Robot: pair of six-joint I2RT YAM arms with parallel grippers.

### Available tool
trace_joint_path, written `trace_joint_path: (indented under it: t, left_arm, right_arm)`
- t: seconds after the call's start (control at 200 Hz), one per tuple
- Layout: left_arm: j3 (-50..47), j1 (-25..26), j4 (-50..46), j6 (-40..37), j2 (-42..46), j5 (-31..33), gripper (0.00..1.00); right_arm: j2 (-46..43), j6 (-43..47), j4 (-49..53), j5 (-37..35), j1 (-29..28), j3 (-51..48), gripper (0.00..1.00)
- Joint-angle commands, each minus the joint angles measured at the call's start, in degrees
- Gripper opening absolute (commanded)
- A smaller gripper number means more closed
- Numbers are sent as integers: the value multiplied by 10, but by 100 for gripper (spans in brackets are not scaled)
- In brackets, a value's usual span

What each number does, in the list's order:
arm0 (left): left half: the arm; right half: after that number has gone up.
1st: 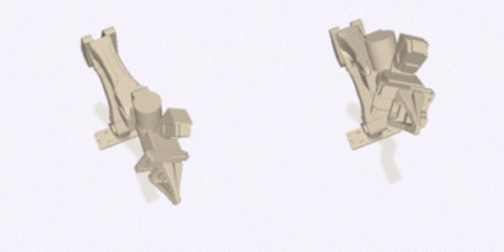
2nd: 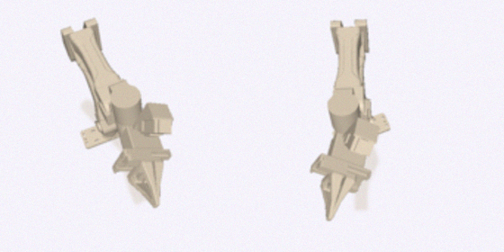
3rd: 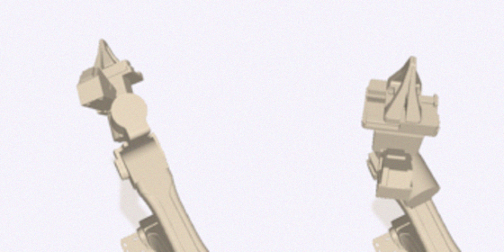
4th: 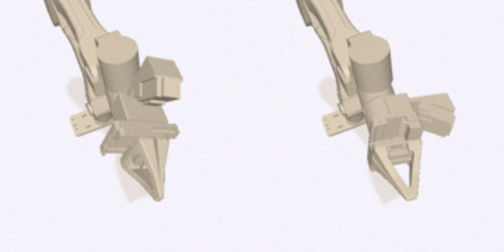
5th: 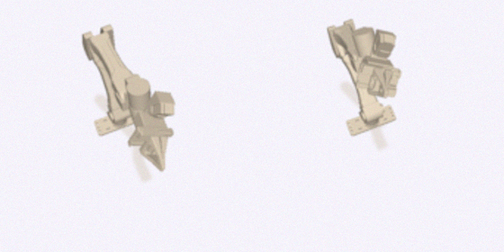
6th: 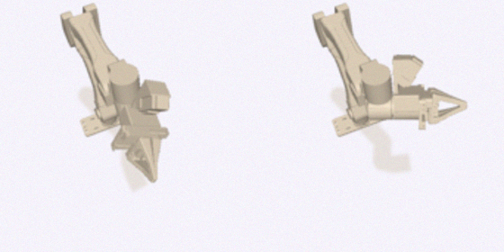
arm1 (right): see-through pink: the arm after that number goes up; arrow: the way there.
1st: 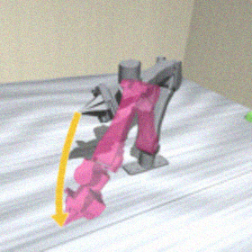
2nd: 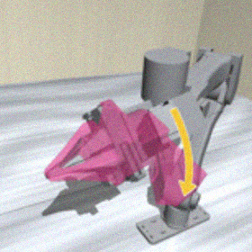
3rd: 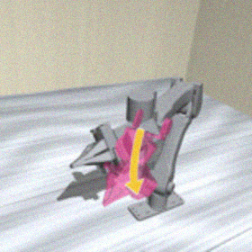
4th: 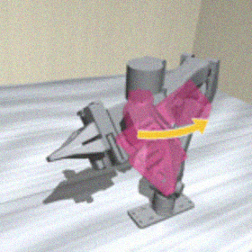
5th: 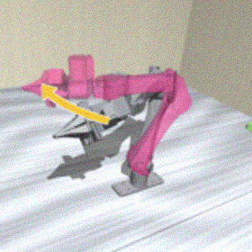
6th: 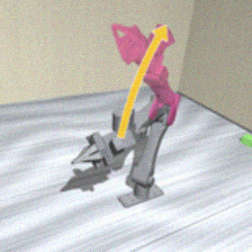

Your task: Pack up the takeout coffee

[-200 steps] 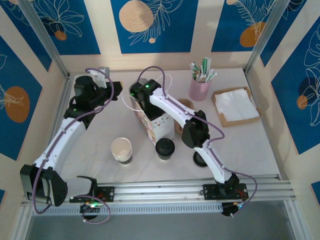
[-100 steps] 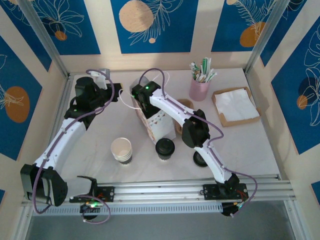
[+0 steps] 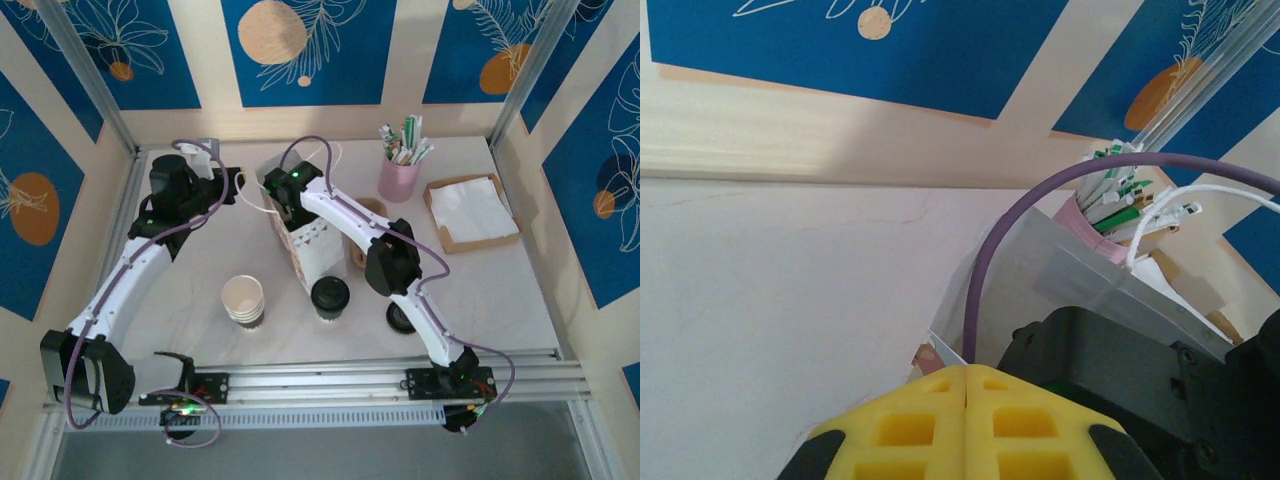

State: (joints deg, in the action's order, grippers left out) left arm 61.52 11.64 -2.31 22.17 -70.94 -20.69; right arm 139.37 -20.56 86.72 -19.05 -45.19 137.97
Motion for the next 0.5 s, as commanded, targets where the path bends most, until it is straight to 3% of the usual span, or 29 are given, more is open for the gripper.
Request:
trace_joint_path:
  t: [0.0,0.37,0.495]
  left_arm:
    - [-1,-6,2,6,15,4,4]
    - [-3,-6,-5,1,22,10,4]
    - [-1,-6,-8,4,22,7,15]
  right_arm:
    - [-36,-12,17,2,2,-3,54]
    - [-37,-15,6,10,5,-14,55]
    - [-41,-17,6,10,5,-14,55]
